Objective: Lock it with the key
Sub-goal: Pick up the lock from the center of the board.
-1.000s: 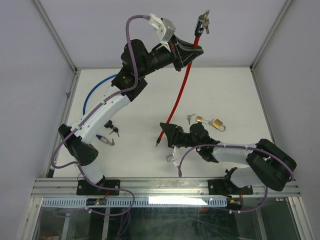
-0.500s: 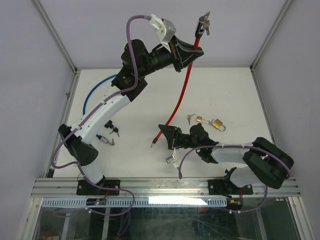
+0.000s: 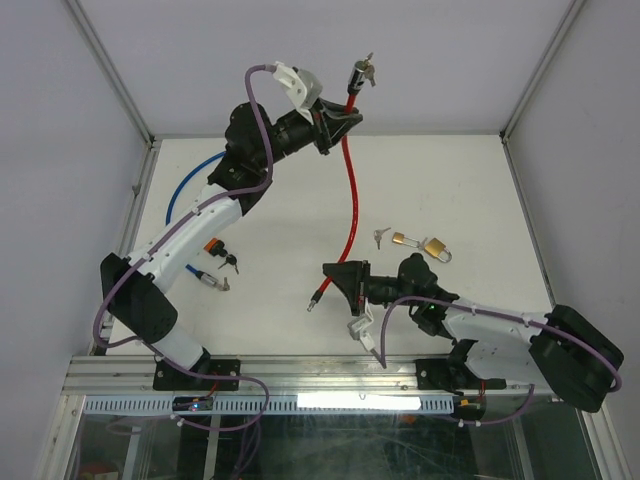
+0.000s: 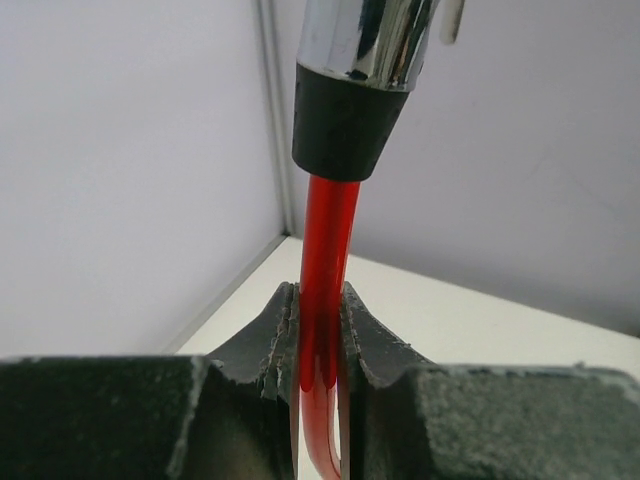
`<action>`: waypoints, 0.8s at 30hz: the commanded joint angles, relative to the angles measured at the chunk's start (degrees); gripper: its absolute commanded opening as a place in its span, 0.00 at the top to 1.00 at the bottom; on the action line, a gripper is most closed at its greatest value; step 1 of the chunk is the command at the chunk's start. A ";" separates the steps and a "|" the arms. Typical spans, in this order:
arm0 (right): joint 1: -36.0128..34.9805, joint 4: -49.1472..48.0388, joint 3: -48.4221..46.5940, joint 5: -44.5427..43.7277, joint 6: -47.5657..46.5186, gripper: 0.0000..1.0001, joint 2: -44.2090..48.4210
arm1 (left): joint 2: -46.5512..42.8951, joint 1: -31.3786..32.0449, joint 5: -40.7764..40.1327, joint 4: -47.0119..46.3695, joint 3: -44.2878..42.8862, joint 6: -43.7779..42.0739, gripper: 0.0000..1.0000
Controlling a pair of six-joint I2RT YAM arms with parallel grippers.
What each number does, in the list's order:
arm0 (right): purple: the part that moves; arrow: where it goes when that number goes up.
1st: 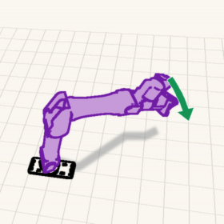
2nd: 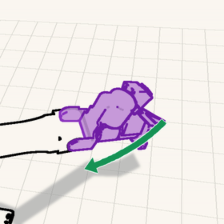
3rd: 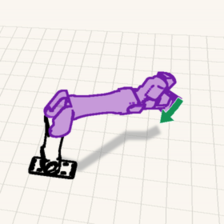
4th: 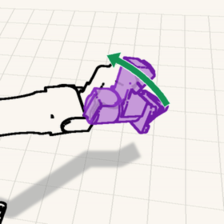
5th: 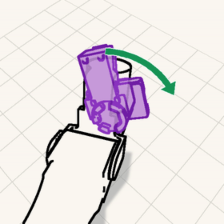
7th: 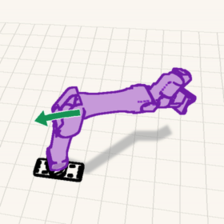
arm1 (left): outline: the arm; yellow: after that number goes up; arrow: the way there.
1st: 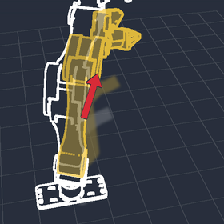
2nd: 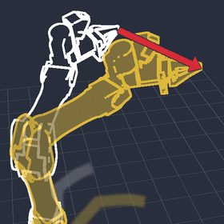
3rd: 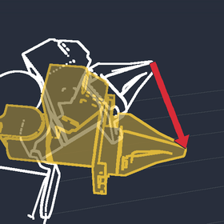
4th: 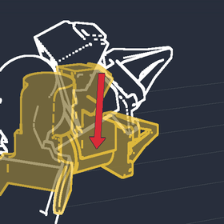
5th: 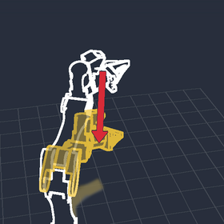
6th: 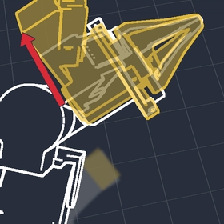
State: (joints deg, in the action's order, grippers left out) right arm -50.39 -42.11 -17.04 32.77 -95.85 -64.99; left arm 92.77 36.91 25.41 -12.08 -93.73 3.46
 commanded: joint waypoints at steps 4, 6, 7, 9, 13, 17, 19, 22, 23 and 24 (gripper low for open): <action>5.57 14.56 -12.77 7.70 37.99 1.00 6.79 | -7.17 -3.31 2.74 -11.71 12.34 -7.40 1.00; 8.21 32.02 -23.09 13.30 45.75 1.00 5.31 | -7.95 -3.75 3.25 -12.39 14.60 -9.10 1.00; 9.43 34.89 -26.37 15.63 50.96 1.00 4.59 | -8.35 -3.70 2.87 -12.70 15.36 -11.03 1.00; 11.74 34.88 -29.42 18.96 60.63 1.00 4.56 | -8.62 -3.81 1.92 -11.90 15.58 -12.62 1.00; 18.66 33.27 -34.03 23.12 80.40 1.00 4.36 | -9.71 -3.80 1.48 -8.71 15.34 -15.94 1.00; 25.53 27.87 -34.96 28.39 96.25 1.00 3.20 | -10.50 -3.79 0.96 -5.89 15.95 -20.02 1.00; 27.83 21.59 -32.95 28.39 96.25 1.00 2.45 | -10.48 -3.78 1.47 -5.41 16.21 -22.51 1.00; 30.73 18.01 -32.50 32.95 114.73 1.00 -0.07 | -12.27 -3.68 1.16 -3.13 15.96 -26.99 1.00; 31.53 16.75 -32.43 33.64 116.68 1.00 -0.72 | -12.41 -3.69 0.80 -2.38 15.95 -28.62 1.00; 32.22 15.46 -32.27 34.15 118.35 1.00 -1.11 | -12.48 -3.68 0.35 -1.70 16.07 -30.15 1.00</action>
State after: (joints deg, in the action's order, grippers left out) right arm -21.10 -18.20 -49.78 63.33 3.95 -64.07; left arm 84.84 32.95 25.61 -14.87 -77.82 -18.41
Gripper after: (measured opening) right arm 0.162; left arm 0.135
